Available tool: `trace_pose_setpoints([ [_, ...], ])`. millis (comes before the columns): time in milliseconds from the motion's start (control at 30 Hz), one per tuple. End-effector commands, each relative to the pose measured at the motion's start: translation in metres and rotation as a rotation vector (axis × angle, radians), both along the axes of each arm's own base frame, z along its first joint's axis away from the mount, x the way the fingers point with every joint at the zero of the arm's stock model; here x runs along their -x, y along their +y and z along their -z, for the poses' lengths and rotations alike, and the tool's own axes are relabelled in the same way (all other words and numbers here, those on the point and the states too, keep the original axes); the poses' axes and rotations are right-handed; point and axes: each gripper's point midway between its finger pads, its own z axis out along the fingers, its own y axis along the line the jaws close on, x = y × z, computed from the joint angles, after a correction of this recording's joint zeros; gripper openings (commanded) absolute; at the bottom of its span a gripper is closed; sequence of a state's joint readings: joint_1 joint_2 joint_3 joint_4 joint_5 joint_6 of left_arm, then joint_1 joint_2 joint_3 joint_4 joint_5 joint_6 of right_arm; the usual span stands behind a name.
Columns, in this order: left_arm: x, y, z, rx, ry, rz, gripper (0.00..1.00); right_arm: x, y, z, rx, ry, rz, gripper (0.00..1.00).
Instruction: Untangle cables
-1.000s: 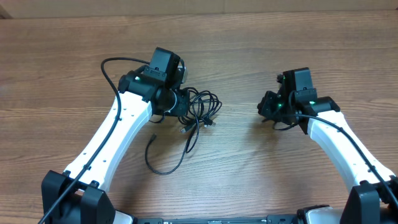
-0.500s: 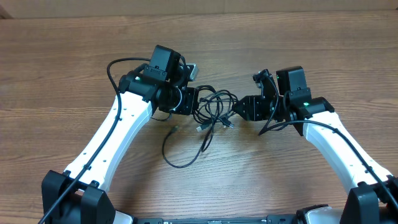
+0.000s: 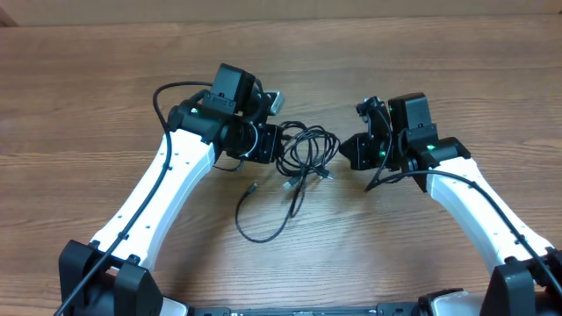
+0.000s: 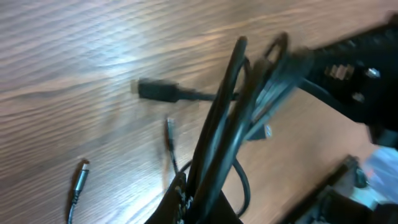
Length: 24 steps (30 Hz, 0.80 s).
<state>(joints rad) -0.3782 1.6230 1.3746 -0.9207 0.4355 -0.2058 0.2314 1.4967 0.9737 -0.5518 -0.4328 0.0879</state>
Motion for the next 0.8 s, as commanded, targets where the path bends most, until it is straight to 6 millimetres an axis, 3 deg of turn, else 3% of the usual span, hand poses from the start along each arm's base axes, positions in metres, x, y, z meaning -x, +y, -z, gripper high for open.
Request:
trace_pose_setpoints([
  [0,-0.008,0.013,-0.002,-0.067,-0.043,-0.054,0.04,-0.005,-0.024,0.010,0.107,0.030,0.147,0.04],
  [133,-0.009,0.015,-0.001,-0.078,-0.044,-0.059,0.04,-0.003,-0.079,0.026,0.290,0.111,0.506,0.04],
  [200,-0.008,0.015,-0.001,-0.077,-0.042,-0.062,0.04,0.000,-0.090,0.028,0.315,0.135,0.595,0.04],
  [267,-0.007,0.011,-0.002,-0.056,-0.034,-0.053,0.04,-0.002,-0.074,0.025,0.241,0.139,0.542,0.04],
  [333,0.000,0.000,-0.007,0.006,-0.032,0.022,0.04,-0.003,-0.041,0.017,0.140,0.103,0.317,0.05],
  [367,0.006,-0.009,-0.012,0.057,-0.028,0.076,0.04,0.001,-0.015,0.009,0.061,0.060,0.122,0.17],
  [400,0.010,-0.015,-0.016,0.094,-0.025,0.108,0.04,0.006,-0.003,0.004,0.018,0.039,0.023,0.32],
  [433,0.014,-0.021,-0.021,0.138,-0.023,0.144,0.04,0.012,0.006,-0.001,-0.017,0.018,-0.061,0.41],
  [467,0.017,-0.026,-0.024,0.172,-0.019,0.164,0.04,0.015,0.012,-0.004,-0.038,0.004,-0.115,0.45],
  [600,0.018,-0.029,-0.034,0.255,-0.002,0.175,0.04,0.016,0.015,-0.006,-0.049,-0.007,-0.139,0.36],
  [700,0.014,-0.023,-0.038,0.289,0.006,0.158,0.04,0.014,0.015,-0.007,-0.051,-0.016,-0.139,0.16],
  [767,0.012,-0.020,-0.042,0.318,0.012,0.151,0.04,0.012,0.016,-0.008,-0.053,-0.027,-0.139,0.14],
])
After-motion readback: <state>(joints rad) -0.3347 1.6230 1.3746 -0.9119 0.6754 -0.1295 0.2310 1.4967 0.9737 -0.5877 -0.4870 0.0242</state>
